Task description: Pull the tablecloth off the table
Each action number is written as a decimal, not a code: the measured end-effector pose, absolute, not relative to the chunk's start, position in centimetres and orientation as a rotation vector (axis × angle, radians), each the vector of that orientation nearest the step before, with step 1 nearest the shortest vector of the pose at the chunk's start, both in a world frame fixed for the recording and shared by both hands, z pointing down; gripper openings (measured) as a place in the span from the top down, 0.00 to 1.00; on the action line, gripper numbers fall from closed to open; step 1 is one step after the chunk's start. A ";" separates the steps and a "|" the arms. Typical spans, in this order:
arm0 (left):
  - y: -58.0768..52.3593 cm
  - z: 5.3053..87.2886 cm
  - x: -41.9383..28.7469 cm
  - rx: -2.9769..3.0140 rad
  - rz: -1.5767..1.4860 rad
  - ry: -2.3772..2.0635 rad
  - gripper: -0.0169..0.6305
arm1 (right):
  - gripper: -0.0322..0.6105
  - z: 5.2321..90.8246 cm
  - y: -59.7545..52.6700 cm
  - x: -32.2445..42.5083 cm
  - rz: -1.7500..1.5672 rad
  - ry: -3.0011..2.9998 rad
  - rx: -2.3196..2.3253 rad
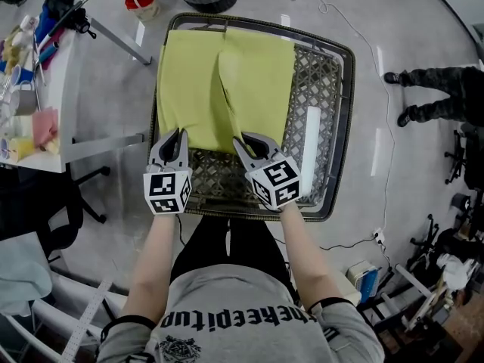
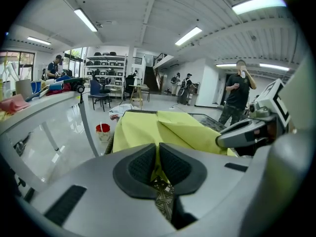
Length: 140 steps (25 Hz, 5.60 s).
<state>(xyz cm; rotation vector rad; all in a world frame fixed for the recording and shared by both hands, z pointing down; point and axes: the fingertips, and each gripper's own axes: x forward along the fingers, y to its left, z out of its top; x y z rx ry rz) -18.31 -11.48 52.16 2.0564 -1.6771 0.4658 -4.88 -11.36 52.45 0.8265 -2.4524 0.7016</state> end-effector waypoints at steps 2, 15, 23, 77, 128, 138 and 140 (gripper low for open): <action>-11.5 52.0 -18.3 2.052 0.456 -1.679 0.92 | 0.85 52.1 -11.2 -4.9 0.734 -2.466 0.816; -12.2 51.0 -17.2 2.129 0.501 -1.671 0.92 | 0.92 49.9 -9.8 -3.9 0.788 -2.533 0.848; -13.5 49.5 -12.7 2.343 0.563 -1.499 0.92 | 0.93 48.3 -11.3 -0.3 0.835 -2.552 1.001; -7.8 50.8 -0.9 2.561 0.652 -0.862 0.94 | 0.93 47.8 -10.3 2.6 0.835 -2.529 1.116; -5.1 34.0 -4.4 2.757 0.196 -1.014 0.95 | 0.93 32.8 -5.7 -1.1 0.457 -2.764 1.164; -4.5 31.0 -5.0 2.789 0.119 -1.046 0.95 | 0.93 29.6 -4.5 -1.3 0.379 -2.819 1.162; -4.5 30.5 -5.1 2.792 0.101 -1.050 0.95 | 0.93 29.3 -4.3 -1.4 0.369 -2.825 1.158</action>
